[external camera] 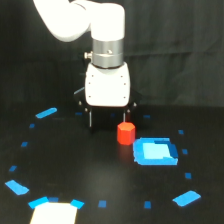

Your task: Pick up the red object from the table

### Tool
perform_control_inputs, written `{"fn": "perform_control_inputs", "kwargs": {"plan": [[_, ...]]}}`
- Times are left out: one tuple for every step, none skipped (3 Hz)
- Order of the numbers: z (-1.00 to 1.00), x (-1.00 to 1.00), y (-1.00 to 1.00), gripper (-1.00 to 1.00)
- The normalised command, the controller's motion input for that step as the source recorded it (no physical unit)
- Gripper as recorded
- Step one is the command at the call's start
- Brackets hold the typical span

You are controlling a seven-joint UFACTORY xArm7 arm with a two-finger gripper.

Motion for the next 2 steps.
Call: {"fn": "perform_control_inputs", "kwargs": {"plan": [[-0.30, -0.01, -0.42, -0.51], [-0.52, 0.03, -0.35, -0.39]]}}
